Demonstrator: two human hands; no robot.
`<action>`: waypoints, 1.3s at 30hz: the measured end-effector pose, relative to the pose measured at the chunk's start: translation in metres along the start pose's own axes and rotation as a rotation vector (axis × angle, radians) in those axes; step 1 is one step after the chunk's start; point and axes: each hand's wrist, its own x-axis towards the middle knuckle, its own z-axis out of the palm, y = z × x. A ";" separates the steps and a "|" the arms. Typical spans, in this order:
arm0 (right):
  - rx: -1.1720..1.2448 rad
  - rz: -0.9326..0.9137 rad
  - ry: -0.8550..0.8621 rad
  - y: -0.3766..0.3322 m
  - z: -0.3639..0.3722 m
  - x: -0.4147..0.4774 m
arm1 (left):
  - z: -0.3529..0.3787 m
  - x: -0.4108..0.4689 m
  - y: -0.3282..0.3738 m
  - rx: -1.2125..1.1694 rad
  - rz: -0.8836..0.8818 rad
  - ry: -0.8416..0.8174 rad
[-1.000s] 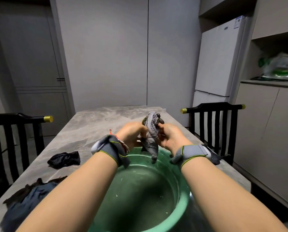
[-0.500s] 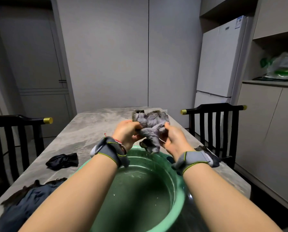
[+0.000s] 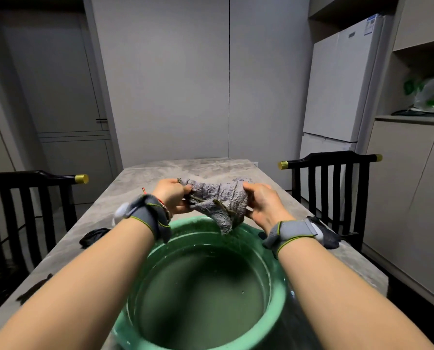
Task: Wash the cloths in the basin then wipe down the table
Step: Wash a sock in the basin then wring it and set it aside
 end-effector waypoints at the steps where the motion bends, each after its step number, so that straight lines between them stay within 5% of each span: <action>1: 0.019 -0.009 -0.002 -0.002 0.000 0.001 | -0.008 0.001 0.001 0.088 -0.017 0.002; 5: -0.130 -0.109 0.042 -0.004 0.005 -0.001 | -0.032 0.002 0.001 0.266 -0.037 -0.007; 10: -0.379 -0.283 0.198 0.001 0.015 0.001 | -0.032 -0.007 0.000 -0.209 -0.171 -0.070; 13: -0.428 -0.317 0.193 0.001 0.020 -0.002 | -0.032 -0.005 -0.003 -0.190 -0.177 -0.015; 16: -0.437 -0.314 0.106 -0.003 0.022 -0.011 | -0.036 -0.005 -0.002 -0.010 -0.107 0.092; 19: -0.613 -0.308 0.048 -0.005 0.021 -0.018 | -0.043 -0.001 -0.003 0.198 0.005 0.002; 22: -0.882 -0.421 0.147 -0.006 0.024 -0.025 | -0.043 0.000 -0.004 0.736 0.146 0.157; 24: -0.938 -0.472 0.226 -0.004 0.025 -0.021 | -0.047 -0.002 -0.005 0.870 0.228 0.245; 27: -0.742 -0.413 0.215 0.001 0.025 -0.009 | -0.054 0.003 -0.009 0.585 0.251 0.201; 32: -0.403 -0.315 0.204 0.015 0.026 0.001 | -0.050 -0.002 -0.019 -0.034 0.117 -0.098; 34: -0.386 -0.313 0.252 0.019 0.025 0.001 | -0.047 -0.004 -0.024 -0.112 0.112 -0.129; 39: -0.506 -0.414 0.312 0.018 0.017 -0.006 | -0.039 0.004 -0.035 0.056 0.235 0.086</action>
